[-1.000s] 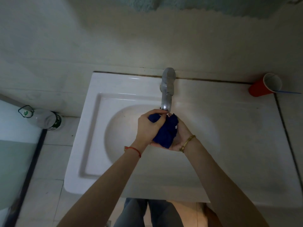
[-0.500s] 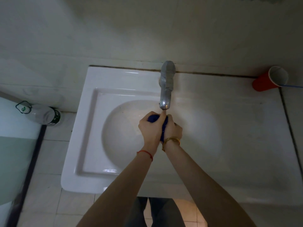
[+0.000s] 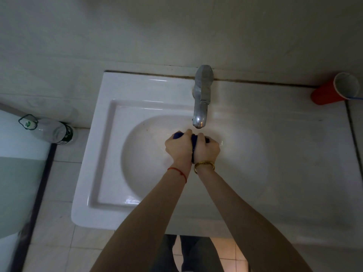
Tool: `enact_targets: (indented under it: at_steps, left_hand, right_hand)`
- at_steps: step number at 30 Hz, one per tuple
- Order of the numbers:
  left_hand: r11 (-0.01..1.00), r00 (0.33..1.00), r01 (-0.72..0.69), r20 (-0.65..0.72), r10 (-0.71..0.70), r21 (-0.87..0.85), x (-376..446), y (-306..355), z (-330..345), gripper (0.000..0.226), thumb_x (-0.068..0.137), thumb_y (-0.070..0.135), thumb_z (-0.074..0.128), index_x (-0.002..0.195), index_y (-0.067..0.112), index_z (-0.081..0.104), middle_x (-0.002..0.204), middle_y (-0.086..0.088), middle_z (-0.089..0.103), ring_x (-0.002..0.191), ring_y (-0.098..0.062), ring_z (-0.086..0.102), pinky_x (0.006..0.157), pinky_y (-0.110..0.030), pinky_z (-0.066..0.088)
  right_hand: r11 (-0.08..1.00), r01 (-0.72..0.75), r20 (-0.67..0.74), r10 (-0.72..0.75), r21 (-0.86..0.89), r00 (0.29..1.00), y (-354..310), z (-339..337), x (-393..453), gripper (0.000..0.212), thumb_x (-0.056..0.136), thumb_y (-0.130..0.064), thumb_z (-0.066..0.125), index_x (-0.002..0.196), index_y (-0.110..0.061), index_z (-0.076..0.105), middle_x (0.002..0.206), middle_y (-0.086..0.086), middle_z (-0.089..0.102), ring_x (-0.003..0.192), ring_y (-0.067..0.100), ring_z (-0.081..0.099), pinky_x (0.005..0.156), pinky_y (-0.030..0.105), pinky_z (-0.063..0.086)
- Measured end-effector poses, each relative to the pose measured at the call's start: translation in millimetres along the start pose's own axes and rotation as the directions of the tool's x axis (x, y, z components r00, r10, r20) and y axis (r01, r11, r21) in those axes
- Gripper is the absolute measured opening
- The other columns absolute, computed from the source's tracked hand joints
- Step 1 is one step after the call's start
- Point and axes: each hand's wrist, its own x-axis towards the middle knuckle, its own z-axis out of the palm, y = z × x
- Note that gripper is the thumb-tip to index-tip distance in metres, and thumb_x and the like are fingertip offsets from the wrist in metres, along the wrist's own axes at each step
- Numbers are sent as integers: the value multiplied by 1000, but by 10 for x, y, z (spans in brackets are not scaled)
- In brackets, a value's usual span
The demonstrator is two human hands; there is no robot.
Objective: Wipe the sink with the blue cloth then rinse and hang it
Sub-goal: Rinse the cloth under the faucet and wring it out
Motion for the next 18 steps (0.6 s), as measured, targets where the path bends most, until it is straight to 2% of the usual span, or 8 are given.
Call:
enact_targets:
  at_steps: [4, 6, 8, 9, 11, 12, 15, 18]
  left_hand:
    - [997, 997, 82, 1, -82, -13, 49, -44, 5, 43, 74, 4, 68, 44, 16, 40, 46, 0, 41, 54, -19, 41, 56, -28, 41]
    - [997, 997, 74, 35, -74, 1, 80, -76, -11, 42, 78, 6, 68, 47, 16, 42, 48, 0, 43, 54, -16, 43, 56, -26, 42]
    - [999, 995, 31, 97, -32, 10, 96, -87, -35, 31, 82, 11, 72, 56, 16, 56, 60, -2, 58, 63, -15, 56, 60, -26, 50]
    - [1000, 991, 6, 136, -7, 7, 99, -85, -49, 24, 83, 15, 75, 63, 16, 63, 68, -2, 65, 71, -15, 62, 64, -28, 54]
    - [999, 978, -42, 205, 47, -30, 100, -97, -64, 11, 82, 17, 78, 74, 19, 71, 81, -1, 72, 85, -16, 68, 74, -33, 59]
    - [997, 971, -62, 228, 73, -52, 95, -111, -65, 8, 82, 15, 79, 79, 20, 73, 86, -1, 74, 89, -17, 69, 78, -34, 60]
    - [990, 958, -126, 250, 139, -67, 60, -150, -58, 9, 81, 12, 80, 86, 20, 76, 91, 0, 76, 93, -16, 70, 84, -35, 61]
    - [978, 950, -202, 233, 208, -49, -22, -183, -41, 13, 77, 15, 83, 88, 16, 75, 90, -1, 75, 90, -15, 71, 81, -30, 61]
  right_hand:
    - [998, 38, 22, -37, -40, 999, 82, 4, 47, 45, 86, -9, 52, 44, -13, 38, 43, 1, 36, 45, 14, 33, 50, 24, 28]
    - [997, -30, 69, 35, -65, 997, 92, -17, 73, 43, 89, -17, 52, 47, -12, 42, 48, 2, 42, 50, 17, 39, 54, 27, 34]
    - [979, -195, 158, 201, -56, 967, 107, -30, 125, 35, 87, -33, 57, 60, -11, 56, 61, 5, 59, 60, 20, 55, 60, 31, 49]
    - [949, -313, 222, 311, -28, 924, 102, -38, 141, 34, 82, -44, 63, 72, -12, 63, 73, 7, 67, 70, 22, 63, 67, 37, 56]
    - [867, -495, 321, 455, 52, 831, 143, -48, 209, 60, 60, -61, 76, 93, -12, 68, 94, 11, 73, 87, 29, 69, 76, 48, 59]
    - [840, -536, 344, 481, 83, 807, 179, -46, 254, 70, 53, -63, 79, 99, -11, 68, 98, 12, 73, 90, 31, 69, 77, 47, 59]
    - [832, -543, 333, 484, 110, 809, 137, -58, 242, 64, 61, -58, 76, 103, -10, 68, 97, 11, 73, 89, 29, 69, 67, 37, 57]
    - [894, -446, 195, 430, 47, 882, 109, -53, 208, 40, 79, -54, 65, 85, -15, 68, 87, 9, 71, 79, 27, 68, 70, 41, 59]
